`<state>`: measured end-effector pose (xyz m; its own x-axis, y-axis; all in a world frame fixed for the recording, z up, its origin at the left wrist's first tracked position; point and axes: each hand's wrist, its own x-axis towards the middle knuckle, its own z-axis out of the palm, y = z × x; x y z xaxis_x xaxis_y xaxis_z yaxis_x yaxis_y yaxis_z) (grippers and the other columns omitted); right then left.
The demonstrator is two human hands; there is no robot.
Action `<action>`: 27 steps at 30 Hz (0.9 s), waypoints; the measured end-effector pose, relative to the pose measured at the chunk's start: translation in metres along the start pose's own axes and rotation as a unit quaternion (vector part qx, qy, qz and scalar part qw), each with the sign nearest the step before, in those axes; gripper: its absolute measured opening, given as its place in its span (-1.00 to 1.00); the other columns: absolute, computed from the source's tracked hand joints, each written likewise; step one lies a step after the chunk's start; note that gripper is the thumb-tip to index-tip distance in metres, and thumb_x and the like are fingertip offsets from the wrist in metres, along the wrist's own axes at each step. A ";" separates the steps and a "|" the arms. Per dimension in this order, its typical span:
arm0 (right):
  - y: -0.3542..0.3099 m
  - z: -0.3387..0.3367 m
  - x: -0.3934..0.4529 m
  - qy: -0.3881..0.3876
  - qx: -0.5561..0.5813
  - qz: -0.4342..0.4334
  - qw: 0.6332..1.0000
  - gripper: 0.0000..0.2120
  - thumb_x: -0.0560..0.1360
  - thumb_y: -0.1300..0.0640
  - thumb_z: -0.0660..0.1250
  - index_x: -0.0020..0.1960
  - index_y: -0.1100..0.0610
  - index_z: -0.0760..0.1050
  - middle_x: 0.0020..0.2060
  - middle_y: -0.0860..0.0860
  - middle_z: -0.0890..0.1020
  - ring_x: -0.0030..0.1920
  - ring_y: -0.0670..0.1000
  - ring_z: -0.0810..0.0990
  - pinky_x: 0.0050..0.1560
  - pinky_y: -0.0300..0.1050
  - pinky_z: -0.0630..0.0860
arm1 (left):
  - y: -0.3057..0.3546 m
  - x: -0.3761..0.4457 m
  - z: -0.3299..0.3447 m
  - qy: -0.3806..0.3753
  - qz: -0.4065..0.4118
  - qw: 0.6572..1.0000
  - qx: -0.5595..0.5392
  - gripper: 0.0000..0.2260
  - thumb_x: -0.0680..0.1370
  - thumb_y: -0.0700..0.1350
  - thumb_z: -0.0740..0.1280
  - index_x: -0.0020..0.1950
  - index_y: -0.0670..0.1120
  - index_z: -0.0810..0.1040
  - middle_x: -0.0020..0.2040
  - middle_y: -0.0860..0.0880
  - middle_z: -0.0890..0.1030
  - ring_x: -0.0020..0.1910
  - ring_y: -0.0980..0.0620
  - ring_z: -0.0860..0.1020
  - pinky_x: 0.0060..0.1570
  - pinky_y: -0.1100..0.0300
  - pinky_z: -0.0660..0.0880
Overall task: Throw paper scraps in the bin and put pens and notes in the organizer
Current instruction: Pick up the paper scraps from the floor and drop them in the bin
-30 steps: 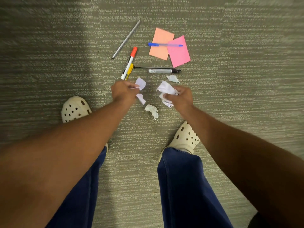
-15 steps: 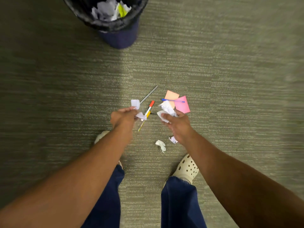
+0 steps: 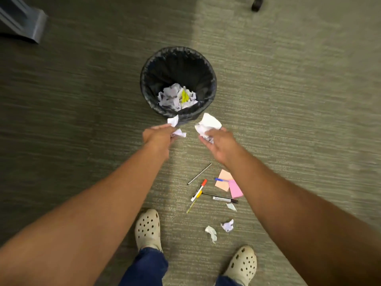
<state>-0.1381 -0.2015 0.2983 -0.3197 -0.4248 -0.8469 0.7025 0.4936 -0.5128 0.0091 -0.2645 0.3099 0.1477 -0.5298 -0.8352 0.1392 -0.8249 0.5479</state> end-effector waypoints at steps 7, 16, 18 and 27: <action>-0.072 0.067 0.037 -0.055 -0.061 -0.041 0.996 -0.63 0.73 0.23 0.15 0.53 0.20 0.32 0.46 0.19 0.46 0.45 0.26 0.48 0.33 0.24 0.55 | 0.081 0.042 0.037 -0.180 -0.058 0.981 -0.043 -0.78 0.71 -0.08 0.30 0.20 -0.23 0.59 0.15 -0.19 0.66 0.11 -0.10 0.67 0.10 -0.04 0.67; -0.068 0.026 0.046 -0.052 -0.022 -0.041 0.998 -0.59 0.73 0.22 0.14 0.57 0.08 0.28 0.48 0.24 0.43 0.36 0.32 0.56 0.31 0.27 0.57 | 0.062 0.040 0.012 -0.225 -0.035 0.971 -0.077 -0.56 0.74 0.15 0.14 0.57 0.00 0.36 0.54 -0.22 0.43 0.51 -0.26 0.45 0.29 -0.36 0.53; -0.050 -0.005 0.043 -0.037 -0.044 -0.031 0.998 -0.63 0.70 0.24 0.21 0.50 0.14 0.39 0.35 0.21 0.51 0.24 0.24 0.63 0.25 0.18 0.64 | 0.036 0.031 -0.001 -0.206 -0.025 0.978 -0.008 -0.68 0.73 0.11 0.21 0.38 -0.02 0.53 0.39 -0.16 0.58 0.40 -0.19 0.56 0.13 -0.23 0.64; 0.110 -0.205 0.045 0.071 -0.330 -0.069 0.939 -0.77 0.67 0.35 0.24 0.25 0.43 0.55 -0.26 0.04 0.62 -0.33 -0.03 0.54 -0.36 -0.25 0.52 | -0.151 0.028 -0.056 -0.188 -0.014 0.931 0.314 -0.75 0.67 -0.08 0.37 0.33 -0.08 0.64 0.23 -0.12 0.69 0.26 -0.15 0.65 0.09 -0.05 0.68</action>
<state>-0.2059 -0.0110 0.1752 -0.4937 -0.4371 -0.7518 0.1166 0.8234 -0.5554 0.0471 -0.1437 0.2068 -0.2158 -0.4399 -0.8717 -0.4796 -0.7299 0.4871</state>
